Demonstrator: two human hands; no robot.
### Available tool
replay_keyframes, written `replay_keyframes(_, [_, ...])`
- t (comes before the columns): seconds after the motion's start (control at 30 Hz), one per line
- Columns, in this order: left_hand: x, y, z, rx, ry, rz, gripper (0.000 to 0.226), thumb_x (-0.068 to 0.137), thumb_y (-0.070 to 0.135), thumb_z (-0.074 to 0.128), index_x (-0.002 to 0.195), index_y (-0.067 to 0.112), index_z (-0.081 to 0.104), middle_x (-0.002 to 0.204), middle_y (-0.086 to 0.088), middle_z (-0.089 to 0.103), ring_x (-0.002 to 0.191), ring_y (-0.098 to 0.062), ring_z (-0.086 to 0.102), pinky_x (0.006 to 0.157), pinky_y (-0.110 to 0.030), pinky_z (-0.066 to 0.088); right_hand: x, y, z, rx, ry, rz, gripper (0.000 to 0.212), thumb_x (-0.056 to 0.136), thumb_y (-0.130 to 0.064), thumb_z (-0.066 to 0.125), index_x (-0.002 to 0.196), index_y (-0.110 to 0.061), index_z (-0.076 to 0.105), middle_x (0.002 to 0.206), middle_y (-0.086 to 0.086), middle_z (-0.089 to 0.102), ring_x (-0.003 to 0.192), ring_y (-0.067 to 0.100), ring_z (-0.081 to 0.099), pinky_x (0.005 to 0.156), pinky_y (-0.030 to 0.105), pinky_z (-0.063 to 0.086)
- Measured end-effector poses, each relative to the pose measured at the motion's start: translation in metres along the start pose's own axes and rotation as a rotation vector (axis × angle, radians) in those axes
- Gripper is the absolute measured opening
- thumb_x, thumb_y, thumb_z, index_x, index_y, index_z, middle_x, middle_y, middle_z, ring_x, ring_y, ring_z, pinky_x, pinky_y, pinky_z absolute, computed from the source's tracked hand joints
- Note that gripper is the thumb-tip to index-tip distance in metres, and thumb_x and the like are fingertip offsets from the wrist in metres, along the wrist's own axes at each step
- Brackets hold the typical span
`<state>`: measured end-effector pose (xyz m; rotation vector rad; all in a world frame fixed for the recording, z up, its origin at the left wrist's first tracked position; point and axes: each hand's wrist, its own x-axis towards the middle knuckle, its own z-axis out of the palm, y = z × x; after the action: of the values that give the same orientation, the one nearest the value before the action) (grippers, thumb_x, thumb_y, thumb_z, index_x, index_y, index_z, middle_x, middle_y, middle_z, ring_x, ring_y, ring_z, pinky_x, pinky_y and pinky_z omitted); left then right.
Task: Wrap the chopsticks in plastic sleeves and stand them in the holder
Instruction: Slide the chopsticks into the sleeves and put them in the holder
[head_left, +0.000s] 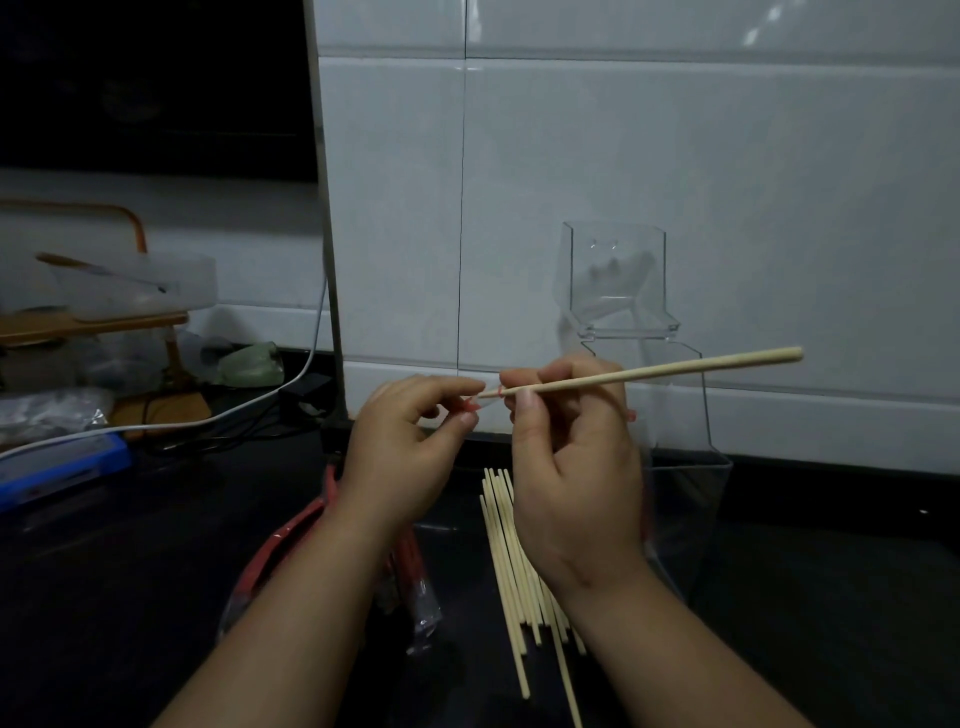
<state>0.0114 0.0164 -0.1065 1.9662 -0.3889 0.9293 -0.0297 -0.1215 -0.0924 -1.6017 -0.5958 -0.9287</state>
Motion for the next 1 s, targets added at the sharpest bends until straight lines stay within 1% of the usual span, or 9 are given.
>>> replay_keyframes(0.07, [0.000,0.001,-0.002,0.089,0.026,0.112,0.018,0.087,0.030,0.068,0.104,0.032,0.073,0.090,0.020,0.065,0.090,-0.007,0.057,0.076,-0.027,0.045,0.000,-0.002,-0.001,0.009,-0.002,0.006,0.027,0.098,-0.008,0.053,0.097,-0.034,0.047,0.100,-0.007,0.069,0.095,0.003,0.066,0.077,0.016,0.052])
replay_keyframes(0.13, [0.001,0.002,-0.002,0.152,0.066,0.190,0.023,0.088,0.041,0.060,0.099,0.028,0.075,0.089,0.019,0.065,0.088,-0.005,0.056,0.077,-0.027,0.043,0.000,-0.001,0.000,0.019,0.003,0.014,0.023,0.098,-0.010,0.054,0.099,-0.032,0.051,0.098,-0.007,0.068,0.094,0.005,0.067,0.078,0.020,0.054])
replay_keyframes(0.27, [0.001,0.001,-0.005,0.242,0.161,0.289,0.025,0.090,0.039,0.058,0.097,0.021,0.074,0.091,0.011,0.068,0.087,-0.011,0.056,0.076,-0.032,0.041,0.000,0.003,0.001,-0.025,-0.008,0.016,0.007,0.095,-0.019,0.055,0.100,-0.023,0.058,0.095,-0.006,0.065,0.091,0.012,0.066,0.077,0.033,0.056])
replay_keyframes(0.43, [0.002,-0.005,-0.009,0.426,0.260,0.348,0.024,0.093,0.037,0.057,0.097,0.020,0.075,0.095,0.006,0.068,0.088,-0.024,0.058,0.073,-0.040,0.041,-0.001,-0.004,0.000,0.044,0.058,0.005,0.004,0.094,-0.030,0.056,0.097,-0.031,0.054,0.082,-0.010,0.059,0.072,0.005,0.059,0.062,0.012,0.045])
replay_keyframes(0.63, [0.004,-0.016,-0.009,0.453,0.354,0.308,0.019,0.089,0.030,0.065,0.096,0.017,0.077,0.096,0.000,0.069,0.089,-0.030,0.060,0.077,-0.042,0.045,-0.003,-0.006,0.001,0.120,0.042,-0.058,0.016,0.098,-0.034,0.042,0.088,-0.034,0.055,0.079,0.000,0.059,0.064,0.019,0.057,0.057,0.044,0.050])
replay_keyframes(0.73, [0.003,-0.012,-0.010,0.437,0.410,0.388,0.020,0.094,0.027,0.064,0.097,0.013,0.077,0.095,-0.002,0.071,0.086,-0.030,0.061,0.078,-0.037,0.044,-0.005,-0.006,0.004,0.125,0.005,-0.080,0.018,0.098,-0.031,0.047,0.093,-0.044,0.058,0.084,-0.005,0.065,0.068,0.017,0.065,0.059,0.042,0.055])
replay_keyframes(0.83, [0.001,-0.008,-0.011,0.433,0.463,0.482,0.018,0.096,0.022,0.065,0.098,0.009,0.077,0.096,-0.005,0.073,0.086,-0.029,0.063,0.084,-0.032,0.042,-0.007,-0.002,0.008,0.101,-0.028,-0.058,0.013,0.095,-0.031,0.054,0.098,-0.040,0.064,0.085,-0.007,0.067,0.075,0.016,0.067,0.065,0.039,0.057])
replay_keyframes(0.9, [0.001,-0.007,-0.011,0.443,0.468,0.498,0.018,0.097,0.022,0.064,0.098,0.008,0.077,0.097,-0.006,0.073,0.087,-0.029,0.064,0.087,-0.028,0.039,-0.008,-0.002,0.008,0.071,-0.036,-0.070,0.011,0.094,-0.030,0.056,0.101,-0.036,0.063,0.087,-0.012,0.065,0.078,0.009,0.065,0.068,0.027,0.055])
replay_keyframes(1.0, [0.003,-0.010,-0.010,0.457,0.452,0.441,0.020,0.097,0.023,0.063,0.098,0.008,0.076,0.098,-0.007,0.072,0.089,-0.030,0.063,0.087,-0.027,0.038,-0.011,-0.006,0.004,0.170,-0.018,-0.042,0.011,0.093,-0.033,0.049,0.103,-0.036,0.054,0.082,-0.007,0.062,0.067,0.010,0.060,0.059,0.028,0.050])
